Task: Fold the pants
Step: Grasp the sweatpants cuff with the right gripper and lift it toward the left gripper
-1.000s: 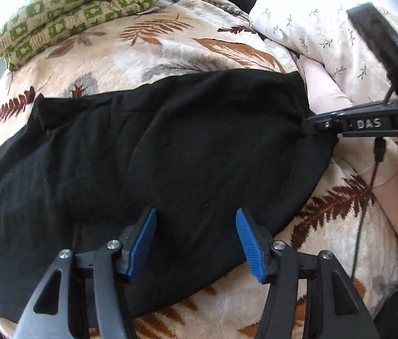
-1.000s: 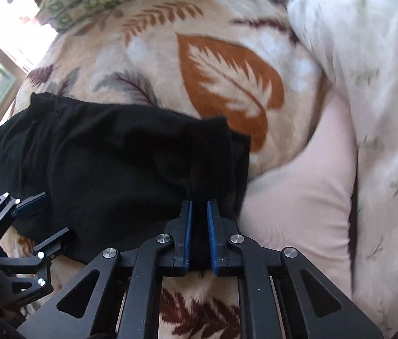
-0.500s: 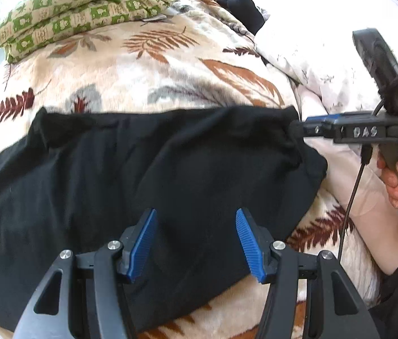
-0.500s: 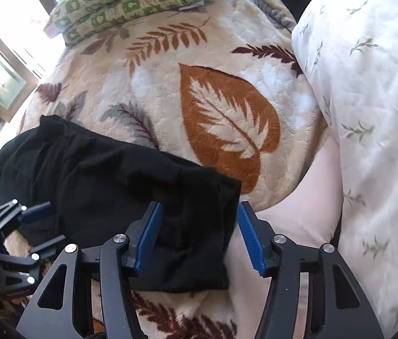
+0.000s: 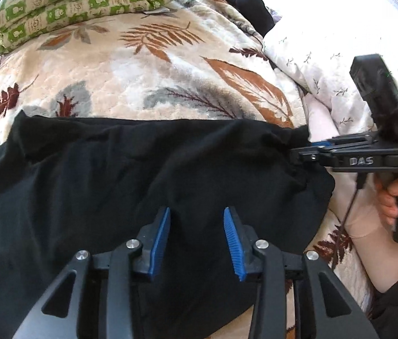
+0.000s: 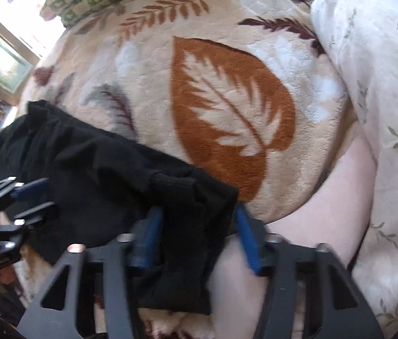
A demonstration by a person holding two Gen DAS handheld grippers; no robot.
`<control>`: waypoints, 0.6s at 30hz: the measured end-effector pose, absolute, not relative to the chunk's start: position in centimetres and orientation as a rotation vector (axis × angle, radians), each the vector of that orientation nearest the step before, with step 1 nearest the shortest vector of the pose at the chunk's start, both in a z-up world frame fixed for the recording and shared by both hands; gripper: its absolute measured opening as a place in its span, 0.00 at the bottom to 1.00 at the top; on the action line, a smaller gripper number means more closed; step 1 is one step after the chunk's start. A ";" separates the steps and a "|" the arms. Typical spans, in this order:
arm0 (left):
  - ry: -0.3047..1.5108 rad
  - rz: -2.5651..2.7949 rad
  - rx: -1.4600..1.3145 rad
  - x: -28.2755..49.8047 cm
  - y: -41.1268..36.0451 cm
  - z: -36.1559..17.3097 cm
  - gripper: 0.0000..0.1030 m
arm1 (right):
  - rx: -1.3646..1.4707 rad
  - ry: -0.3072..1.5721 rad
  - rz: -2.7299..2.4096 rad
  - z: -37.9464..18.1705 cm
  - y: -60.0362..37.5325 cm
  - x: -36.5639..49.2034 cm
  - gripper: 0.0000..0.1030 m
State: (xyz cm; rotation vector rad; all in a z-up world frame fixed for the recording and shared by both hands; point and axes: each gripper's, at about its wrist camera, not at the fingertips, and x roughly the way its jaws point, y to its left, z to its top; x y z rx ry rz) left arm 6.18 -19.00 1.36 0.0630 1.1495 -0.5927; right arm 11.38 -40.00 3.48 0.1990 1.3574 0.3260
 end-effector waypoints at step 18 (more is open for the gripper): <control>1.084 -0.629 -0.022 4.9 -16.8 3.0 0.24 | 0.289 1.256 0.343 8.1 -39.3 9.5 0.13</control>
